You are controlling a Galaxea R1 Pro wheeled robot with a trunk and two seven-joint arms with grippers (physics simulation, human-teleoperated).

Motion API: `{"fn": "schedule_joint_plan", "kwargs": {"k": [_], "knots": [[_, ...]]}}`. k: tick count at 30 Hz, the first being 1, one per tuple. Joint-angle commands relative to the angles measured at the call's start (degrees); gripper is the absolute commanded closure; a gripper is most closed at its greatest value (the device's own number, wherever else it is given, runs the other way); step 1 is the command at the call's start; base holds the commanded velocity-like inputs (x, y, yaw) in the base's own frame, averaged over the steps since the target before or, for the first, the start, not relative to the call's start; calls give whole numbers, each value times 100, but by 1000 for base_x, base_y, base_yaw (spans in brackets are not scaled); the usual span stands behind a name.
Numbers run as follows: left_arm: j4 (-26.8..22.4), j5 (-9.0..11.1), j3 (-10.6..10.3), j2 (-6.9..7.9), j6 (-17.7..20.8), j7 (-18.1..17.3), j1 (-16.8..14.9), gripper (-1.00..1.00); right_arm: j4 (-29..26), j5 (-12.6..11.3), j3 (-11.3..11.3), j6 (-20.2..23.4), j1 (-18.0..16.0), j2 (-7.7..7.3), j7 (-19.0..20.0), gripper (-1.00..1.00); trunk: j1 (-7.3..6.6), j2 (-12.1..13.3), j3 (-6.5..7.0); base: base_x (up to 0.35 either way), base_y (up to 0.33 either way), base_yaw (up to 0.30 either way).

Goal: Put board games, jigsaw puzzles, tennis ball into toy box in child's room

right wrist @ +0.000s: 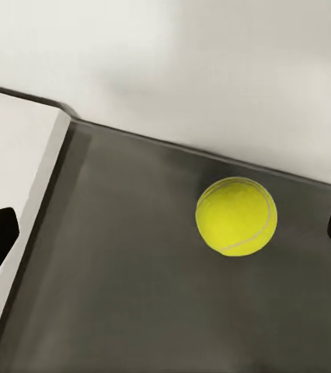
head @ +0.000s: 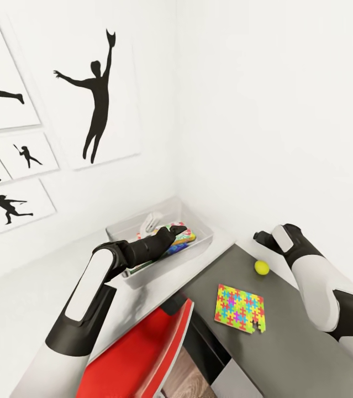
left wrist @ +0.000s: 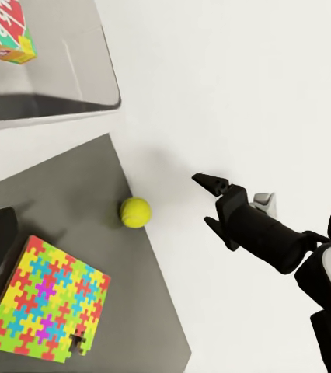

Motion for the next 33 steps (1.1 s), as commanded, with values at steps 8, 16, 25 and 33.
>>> {"fn": "schedule_joint_plan", "kwargs": {"k": [8,16,25,33], "knots": [[-6,58,192,4,3,50,124,-100,8,-94,-9,56,-5,-40,-175,-100,3,-13,-87,0,0,0],[-6,59,274,3,9,48,178,-100,16,-105,-70,194,-5,-81,-209,-100,3,-13,-161,0,0,0],[-6,67,297,-1,24,47,192,-100,23,-101,-246,252,-5,-93,-221,-100,3,-13,-246,0,0,0],[-6,79,307,-2,39,47,195,-100,26,-98,-303,266,-5,-96,-227,-100,3,-13,-320,0,0,0]]}}
